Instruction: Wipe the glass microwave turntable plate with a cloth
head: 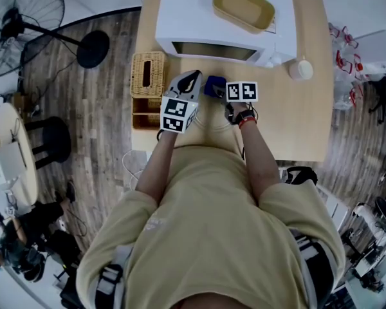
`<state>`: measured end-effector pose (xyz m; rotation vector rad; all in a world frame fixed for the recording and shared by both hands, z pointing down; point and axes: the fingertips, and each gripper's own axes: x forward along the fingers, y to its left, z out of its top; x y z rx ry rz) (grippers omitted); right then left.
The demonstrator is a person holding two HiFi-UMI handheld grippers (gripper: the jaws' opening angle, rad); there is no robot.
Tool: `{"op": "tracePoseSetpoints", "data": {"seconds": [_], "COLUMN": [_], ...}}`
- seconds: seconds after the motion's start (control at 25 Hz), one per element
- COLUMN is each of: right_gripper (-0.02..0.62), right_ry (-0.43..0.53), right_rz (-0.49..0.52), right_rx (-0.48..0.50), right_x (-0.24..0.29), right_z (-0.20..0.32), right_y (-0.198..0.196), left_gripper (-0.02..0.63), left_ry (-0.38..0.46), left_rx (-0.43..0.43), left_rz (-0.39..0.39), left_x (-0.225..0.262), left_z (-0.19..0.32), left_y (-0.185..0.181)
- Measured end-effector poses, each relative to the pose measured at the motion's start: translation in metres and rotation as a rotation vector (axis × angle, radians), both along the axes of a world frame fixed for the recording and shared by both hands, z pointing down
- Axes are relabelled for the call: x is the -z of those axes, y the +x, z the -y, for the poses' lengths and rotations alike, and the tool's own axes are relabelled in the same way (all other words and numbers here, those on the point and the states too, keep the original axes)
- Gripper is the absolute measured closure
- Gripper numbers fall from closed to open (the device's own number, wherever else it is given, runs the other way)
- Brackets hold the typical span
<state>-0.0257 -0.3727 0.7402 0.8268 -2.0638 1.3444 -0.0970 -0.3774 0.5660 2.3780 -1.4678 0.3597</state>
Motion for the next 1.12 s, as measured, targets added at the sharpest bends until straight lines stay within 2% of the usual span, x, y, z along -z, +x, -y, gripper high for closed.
{"op": "tracePoseSetpoints", "data": {"seconds": [0.48,1.12], "right_gripper": [0.449,0.449], "right_ry": [-0.007,0.001], "right_rz": [-0.011,-0.083], "right_rx": [-0.054,-0.093], "right_x": [0.000,0.001], "right_z": [0.003,0.004], "right_y": [0.037,0.085], "left_gripper": [0.586,0.586], "left_ry": [-0.009,-0.015], "left_rx": [-0.021,-0.026], "left_rz": [0.004,0.003], "left_x": [-0.003,-0.008], "left_z": [-0.001,-0.004], "left_y": [0.006,0.005]}}
